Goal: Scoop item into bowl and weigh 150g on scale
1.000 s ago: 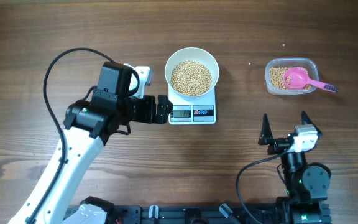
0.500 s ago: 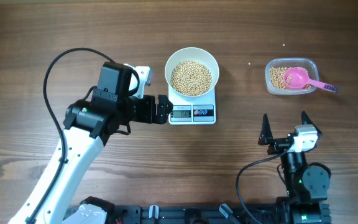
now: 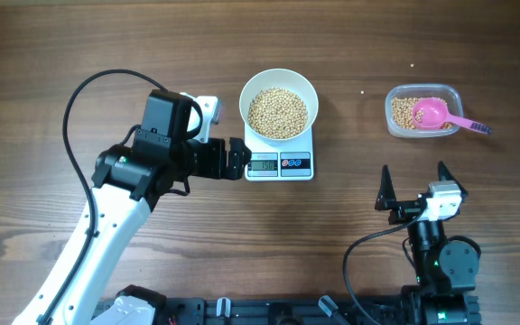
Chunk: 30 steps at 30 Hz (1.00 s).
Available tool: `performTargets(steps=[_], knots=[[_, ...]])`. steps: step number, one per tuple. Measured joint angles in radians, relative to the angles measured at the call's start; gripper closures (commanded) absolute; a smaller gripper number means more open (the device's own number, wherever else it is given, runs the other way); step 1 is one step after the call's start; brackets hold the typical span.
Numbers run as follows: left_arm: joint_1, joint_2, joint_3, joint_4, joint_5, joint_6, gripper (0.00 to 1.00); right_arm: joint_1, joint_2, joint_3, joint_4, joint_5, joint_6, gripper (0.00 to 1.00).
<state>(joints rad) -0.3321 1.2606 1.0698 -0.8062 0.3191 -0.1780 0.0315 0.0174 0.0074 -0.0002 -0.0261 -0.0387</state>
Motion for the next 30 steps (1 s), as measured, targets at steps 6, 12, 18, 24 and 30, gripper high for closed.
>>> performTargets(steps=[6,12,18,24,30], knots=[[0.000,0.000,0.000,0.000,0.000,0.000,0.00,0.000,0.000,0.000,0.000,0.000,0.000,0.00],[0.000,0.000,0.000,0.000,0.000,0.000,0.00,0.000,0.000,0.000,0.000,0.000,0.000,0.00],[0.000,-0.001,0.000,-0.012,0.000,0.000,0.00,0.000,0.000,0.000,0.000,0.000,0.000,0.00],[0.000,-0.033,0.000,-0.034,-0.001,0.000,0.00,0.000,0.000,0.000,0.000,0.000,0.000,0.00],[0.000,-0.130,0.000,0.000,-0.077,0.000,0.00,0.000,0.000,0.000,0.000,0.000,0.000,0.00]])
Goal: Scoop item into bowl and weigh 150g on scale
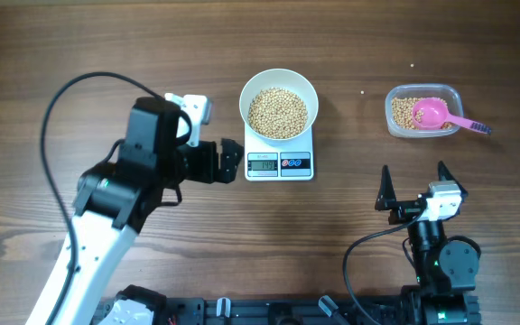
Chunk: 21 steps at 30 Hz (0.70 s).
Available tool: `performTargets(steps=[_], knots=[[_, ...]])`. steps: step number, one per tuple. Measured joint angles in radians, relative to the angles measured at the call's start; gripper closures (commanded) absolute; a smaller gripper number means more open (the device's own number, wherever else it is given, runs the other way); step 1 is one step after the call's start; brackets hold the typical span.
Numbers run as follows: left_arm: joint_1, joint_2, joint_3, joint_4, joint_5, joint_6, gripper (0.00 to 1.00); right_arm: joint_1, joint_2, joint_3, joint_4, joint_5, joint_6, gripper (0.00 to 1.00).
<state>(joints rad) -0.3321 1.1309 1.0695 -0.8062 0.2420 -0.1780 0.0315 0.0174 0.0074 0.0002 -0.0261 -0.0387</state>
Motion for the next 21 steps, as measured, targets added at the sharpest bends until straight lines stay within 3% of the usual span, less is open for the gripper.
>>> performTargets(steps=[7,14,21], knots=[[0.000,-0.117,-0.082,0.031,-0.066,0.000,0.00,0.000,0.000,0.000,0.000,0.000,0.000,0.00],[0.011,-0.304,-0.342,0.272,-0.081,0.000,0.00,0.000,0.000,0.000,0.000,0.000,0.000,0.00],[0.130,-0.505,-0.525,0.492,-0.088,0.000,0.00,0.000,0.000,0.000,0.000,0.000,0.000,0.00]])
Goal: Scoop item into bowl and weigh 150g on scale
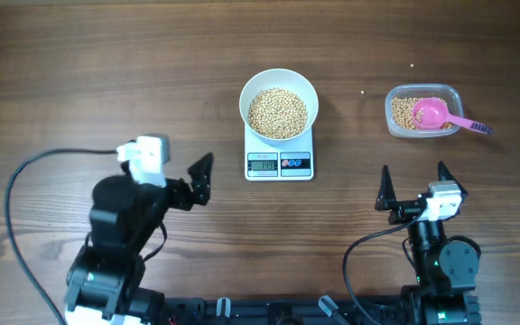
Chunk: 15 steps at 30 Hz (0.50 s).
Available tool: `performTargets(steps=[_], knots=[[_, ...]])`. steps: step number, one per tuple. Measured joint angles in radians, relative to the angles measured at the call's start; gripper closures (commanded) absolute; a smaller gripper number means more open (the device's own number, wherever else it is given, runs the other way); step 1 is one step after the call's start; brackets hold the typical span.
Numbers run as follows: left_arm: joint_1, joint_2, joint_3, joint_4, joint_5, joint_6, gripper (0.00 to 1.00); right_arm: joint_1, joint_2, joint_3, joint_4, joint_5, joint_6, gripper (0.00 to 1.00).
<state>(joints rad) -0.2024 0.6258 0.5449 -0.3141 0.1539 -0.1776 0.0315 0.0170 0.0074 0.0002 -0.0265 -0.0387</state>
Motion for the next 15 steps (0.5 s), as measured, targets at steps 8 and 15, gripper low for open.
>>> performTargets(steps=[8,15], knots=[[0.124,-0.130,-0.159,0.117,-0.001,0.000,0.00,0.000,0.000,0.000,0.000,0.000,0.000,0.00],[0.208,-0.266,-0.253,0.166,-0.001,0.000,0.00,0.000,0.000,0.000,0.000,0.000,0.000,0.00]])
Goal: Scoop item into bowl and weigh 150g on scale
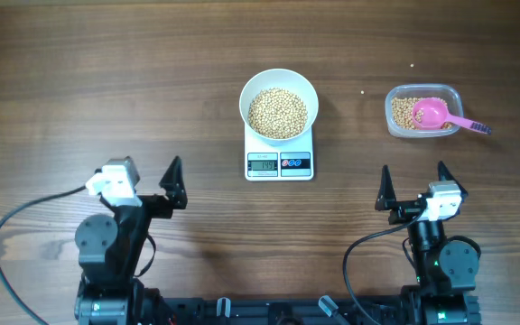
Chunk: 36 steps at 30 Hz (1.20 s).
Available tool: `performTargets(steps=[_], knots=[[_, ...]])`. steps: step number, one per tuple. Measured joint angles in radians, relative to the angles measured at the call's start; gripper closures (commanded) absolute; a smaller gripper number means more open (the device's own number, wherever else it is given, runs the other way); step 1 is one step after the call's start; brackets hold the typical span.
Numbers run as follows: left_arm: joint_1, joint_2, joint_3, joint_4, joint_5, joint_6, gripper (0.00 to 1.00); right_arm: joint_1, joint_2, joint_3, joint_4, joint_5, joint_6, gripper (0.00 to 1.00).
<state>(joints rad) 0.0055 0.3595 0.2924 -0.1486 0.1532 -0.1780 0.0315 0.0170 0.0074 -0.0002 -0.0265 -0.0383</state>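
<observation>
A white bowl filled with soybeans sits on a small white scale; its display is lit, but the digits are too small to read. At the right rear, a clear container holds more beans, and a pink scoop rests in it with the handle over the right rim. My left gripper stands open near the front left, well away from the scale. My right gripper is open at the front right, below the container, with nothing between its fingers.
A black cable loops from the left arm across the front left of the wooden table. Another cable curves beside the right arm's base. A few stray beans lie near the container.
My left arm has drawn back further toward the front edge and to the left, now standing upright like the right arm. Bowl, scale, container, scoop and right arm are unchanged.
At first my left gripper was against the left edge of the scale. Then it stood slightly off the scale, then pulled back to the front left of the table. Now it rests at the front. The right arm stayed still throughout.
</observation>
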Motion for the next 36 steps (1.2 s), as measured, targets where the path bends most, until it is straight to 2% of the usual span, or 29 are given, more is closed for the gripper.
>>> performTargets(steps=[16,26,36], knots=[[0.041,-0.277,-0.146,0.032,0.000,0.000,0.00,0.000,0.000,0.000,0.000,0.000,0.000,0.00],[0.043,-0.322,-0.264,0.228,0.000,0.000,0.00,0.000,-0.001,0.000,0.000,0.000,0.000,0.00],[0.043,-0.328,-0.280,0.227,0.000,0.000,0.00,0.000,-0.001,0.000,0.000,0.000,0.000,0.00]])
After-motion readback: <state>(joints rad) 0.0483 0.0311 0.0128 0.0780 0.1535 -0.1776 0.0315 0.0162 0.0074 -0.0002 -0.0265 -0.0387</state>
